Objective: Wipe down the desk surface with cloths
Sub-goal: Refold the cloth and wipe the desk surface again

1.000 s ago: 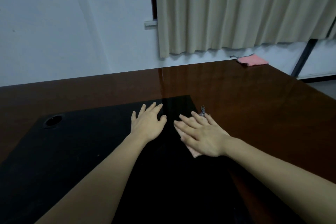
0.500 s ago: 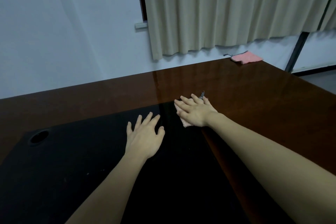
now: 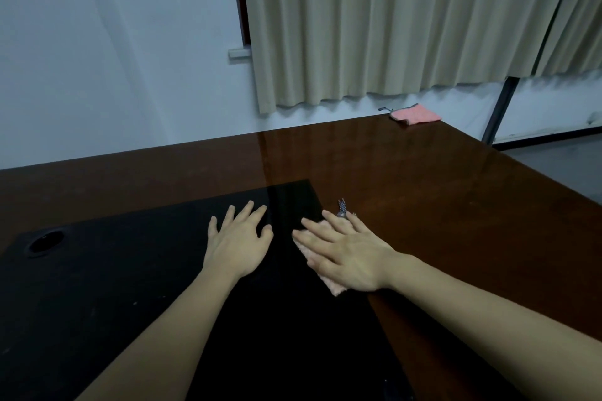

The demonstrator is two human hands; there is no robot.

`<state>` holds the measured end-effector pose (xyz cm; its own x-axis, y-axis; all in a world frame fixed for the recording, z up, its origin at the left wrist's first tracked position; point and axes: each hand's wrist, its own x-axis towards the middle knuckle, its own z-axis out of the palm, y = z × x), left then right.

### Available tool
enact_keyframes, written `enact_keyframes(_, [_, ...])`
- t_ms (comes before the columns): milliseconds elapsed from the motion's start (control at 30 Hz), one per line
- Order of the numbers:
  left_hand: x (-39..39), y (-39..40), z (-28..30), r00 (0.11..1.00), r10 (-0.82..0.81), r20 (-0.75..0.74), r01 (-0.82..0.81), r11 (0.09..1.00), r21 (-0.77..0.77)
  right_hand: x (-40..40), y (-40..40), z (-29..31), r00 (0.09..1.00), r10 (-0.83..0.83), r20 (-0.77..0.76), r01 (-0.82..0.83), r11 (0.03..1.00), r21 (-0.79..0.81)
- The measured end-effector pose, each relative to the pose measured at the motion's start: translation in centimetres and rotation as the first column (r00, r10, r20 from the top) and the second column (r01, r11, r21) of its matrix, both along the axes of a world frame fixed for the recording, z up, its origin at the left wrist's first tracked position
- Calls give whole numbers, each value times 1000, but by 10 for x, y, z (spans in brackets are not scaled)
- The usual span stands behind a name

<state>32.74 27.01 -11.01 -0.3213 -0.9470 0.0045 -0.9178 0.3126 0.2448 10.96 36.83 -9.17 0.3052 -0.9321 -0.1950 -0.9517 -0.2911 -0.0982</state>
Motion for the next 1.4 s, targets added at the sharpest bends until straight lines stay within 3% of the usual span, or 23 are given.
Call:
enact_keyframes(200, [1, 3, 0, 1000, 6, -9, -6, 1000, 5, -12, -3, -2, 1000, -4, 5, 4, 1000, 6])
enact_keyframes(600, [0, 2, 3, 1000, 4, -16, -4, 1000, 20, -40, -100, -3, 961, -278, 14, 278, 961, -9])
enact_keyframes(1067, [0, 0, 1, 1000, -6, -11, 6, 1000, 20, -48, -7, -7, 999, -43, -3, 43, 999, -10])
enact_keyframes(1400, [0, -4, 0, 1000, -8, 6, 8, 1000, 16, -74, -103, -5, 968, -252, -9, 251, 968, -20])
